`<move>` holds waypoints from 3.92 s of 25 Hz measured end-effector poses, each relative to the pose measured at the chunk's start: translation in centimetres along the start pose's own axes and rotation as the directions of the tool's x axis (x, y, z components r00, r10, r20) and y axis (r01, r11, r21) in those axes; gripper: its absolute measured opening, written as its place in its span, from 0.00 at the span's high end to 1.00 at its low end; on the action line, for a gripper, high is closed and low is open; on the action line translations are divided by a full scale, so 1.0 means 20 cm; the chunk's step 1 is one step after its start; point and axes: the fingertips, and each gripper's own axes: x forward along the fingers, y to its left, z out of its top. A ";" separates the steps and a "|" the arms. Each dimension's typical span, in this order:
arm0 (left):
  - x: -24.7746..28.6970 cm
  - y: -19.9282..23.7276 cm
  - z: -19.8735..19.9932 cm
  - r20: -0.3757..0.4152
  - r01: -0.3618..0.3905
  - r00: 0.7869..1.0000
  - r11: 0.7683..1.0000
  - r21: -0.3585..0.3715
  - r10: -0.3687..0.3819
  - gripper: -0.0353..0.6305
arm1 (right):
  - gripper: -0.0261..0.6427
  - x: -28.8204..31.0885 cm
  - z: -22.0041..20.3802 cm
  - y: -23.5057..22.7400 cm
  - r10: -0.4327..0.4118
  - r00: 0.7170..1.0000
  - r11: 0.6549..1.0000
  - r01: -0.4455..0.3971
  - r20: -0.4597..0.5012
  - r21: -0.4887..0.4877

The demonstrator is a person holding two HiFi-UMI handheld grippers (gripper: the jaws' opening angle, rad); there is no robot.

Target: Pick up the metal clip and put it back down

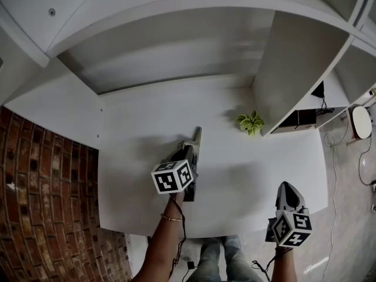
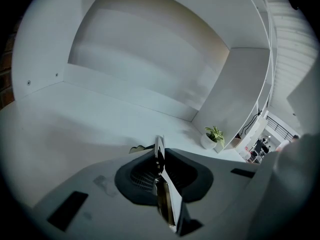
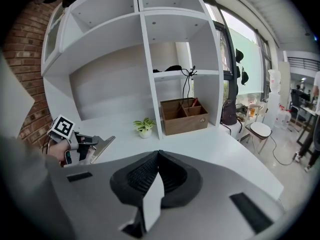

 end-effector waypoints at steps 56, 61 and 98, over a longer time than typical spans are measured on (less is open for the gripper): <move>-0.23 -0.11 0.01 -0.097 -0.058 0.987 0.842 0.536 0.129 0.67 | 0.96 -0.12 -0.05 0.11 0.009 1.000 1.000 -0.009 -0.005 -0.015; -0.25 -0.11 0.03 -0.087 -0.058 0.990 0.869 0.492 0.115 0.67 | 0.96 -0.13 -0.06 0.10 0.016 1.000 1.000 -0.016 -0.003 -0.008; -1.44 -0.36 0.13 0.310 -0.243 0.927 0.967 0.077 0.209 0.89 | 0.96 -0.42 0.37 0.45 0.385 0.913 0.912 -0.355 0.133 -0.208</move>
